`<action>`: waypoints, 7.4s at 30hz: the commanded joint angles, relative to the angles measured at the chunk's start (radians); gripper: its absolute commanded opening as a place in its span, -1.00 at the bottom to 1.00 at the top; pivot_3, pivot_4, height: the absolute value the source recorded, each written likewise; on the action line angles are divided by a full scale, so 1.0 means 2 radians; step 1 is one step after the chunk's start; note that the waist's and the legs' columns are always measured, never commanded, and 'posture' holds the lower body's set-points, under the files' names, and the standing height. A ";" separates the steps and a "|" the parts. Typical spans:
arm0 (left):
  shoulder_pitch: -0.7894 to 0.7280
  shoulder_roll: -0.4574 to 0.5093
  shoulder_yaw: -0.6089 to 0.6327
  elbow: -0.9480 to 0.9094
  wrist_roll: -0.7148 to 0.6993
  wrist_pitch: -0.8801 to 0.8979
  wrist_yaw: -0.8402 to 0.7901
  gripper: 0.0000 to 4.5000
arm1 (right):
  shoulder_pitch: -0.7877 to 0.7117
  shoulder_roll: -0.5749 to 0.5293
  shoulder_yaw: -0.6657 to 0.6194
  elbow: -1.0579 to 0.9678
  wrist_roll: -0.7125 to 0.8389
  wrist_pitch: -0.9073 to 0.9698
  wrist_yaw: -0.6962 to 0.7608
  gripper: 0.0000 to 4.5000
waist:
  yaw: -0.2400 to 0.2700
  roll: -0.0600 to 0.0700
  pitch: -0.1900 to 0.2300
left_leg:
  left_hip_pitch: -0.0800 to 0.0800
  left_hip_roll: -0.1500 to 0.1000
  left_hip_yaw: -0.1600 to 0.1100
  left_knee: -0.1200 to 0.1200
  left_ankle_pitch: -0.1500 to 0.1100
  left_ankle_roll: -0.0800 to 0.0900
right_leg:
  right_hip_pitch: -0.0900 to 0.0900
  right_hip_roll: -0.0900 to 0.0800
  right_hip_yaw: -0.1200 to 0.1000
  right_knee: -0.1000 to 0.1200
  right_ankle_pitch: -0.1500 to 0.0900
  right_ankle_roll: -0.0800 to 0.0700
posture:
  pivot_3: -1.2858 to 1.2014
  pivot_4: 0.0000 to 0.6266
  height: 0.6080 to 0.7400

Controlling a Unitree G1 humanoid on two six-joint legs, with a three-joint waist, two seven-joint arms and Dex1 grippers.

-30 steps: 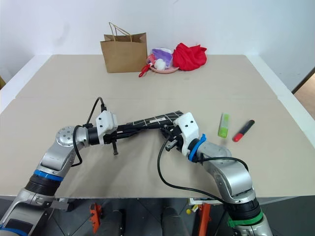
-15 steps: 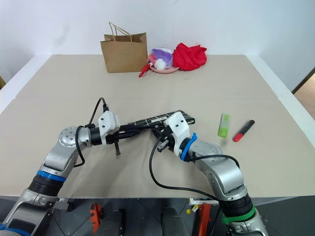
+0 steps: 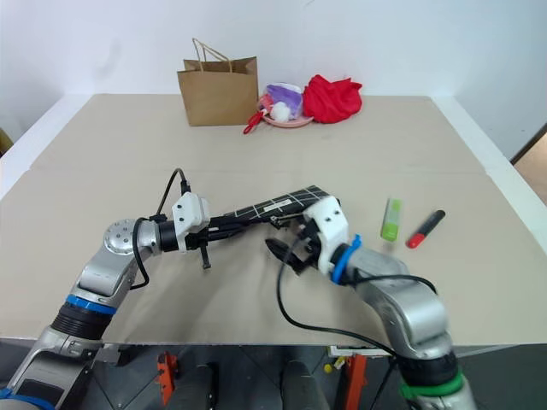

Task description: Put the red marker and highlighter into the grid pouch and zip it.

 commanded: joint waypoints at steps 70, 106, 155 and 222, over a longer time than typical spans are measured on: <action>0.011 0.024 0.012 -0.050 -0.036 0.016 -0.020 -1.00 | -0.016 0.001 -0.127 0.081 -0.122 -0.093 -0.127 -0.54 | -0.003 0.000 0.000 | 0.000 0.000 0.000 0.000 0.001 0.000 | 0.000 0.000 0.001 -0.001 0.001 -0.002 | 0.03 -0.52 1.00; -0.012 0.041 0.009 -0.008 -0.061 -0.004 -0.112 -1.00 | 0.158 -0.267 -0.263 -0.017 0.180 -0.055 0.305 -0.54 | 0.000 0.000 0.002 | 0.000 0.000 0.001 0.000 0.001 0.001 | 0.001 0.000 0.000 -0.002 0.000 -0.002 | 0.03 -0.52 1.00; 0.011 0.034 0.006 -0.035 -0.062 0.005 -0.090 -1.00 | 0.082 -0.292 -0.207 0.015 0.242 0.087 0.230 -0.54 | -0.001 0.000 0.002 | 0.000 0.000 0.001 0.001 0.001 0.001 | 0.001 0.000 0.000 -0.002 0.001 -0.002 | 0.03 -0.52 1.00; 0.026 0.020 0.005 -0.061 -0.057 0.022 -0.065 -1.00 | -0.025 0.043 -0.207 0.156 -0.101 0.004 -0.333 0.98 | -0.001 0.001 0.001 | 0.000 0.000 0.001 0.002 0.001 0.001 | 0.001 0.000 0.001 -0.002 0.002 -0.001 | 0.03 -0.52 1.00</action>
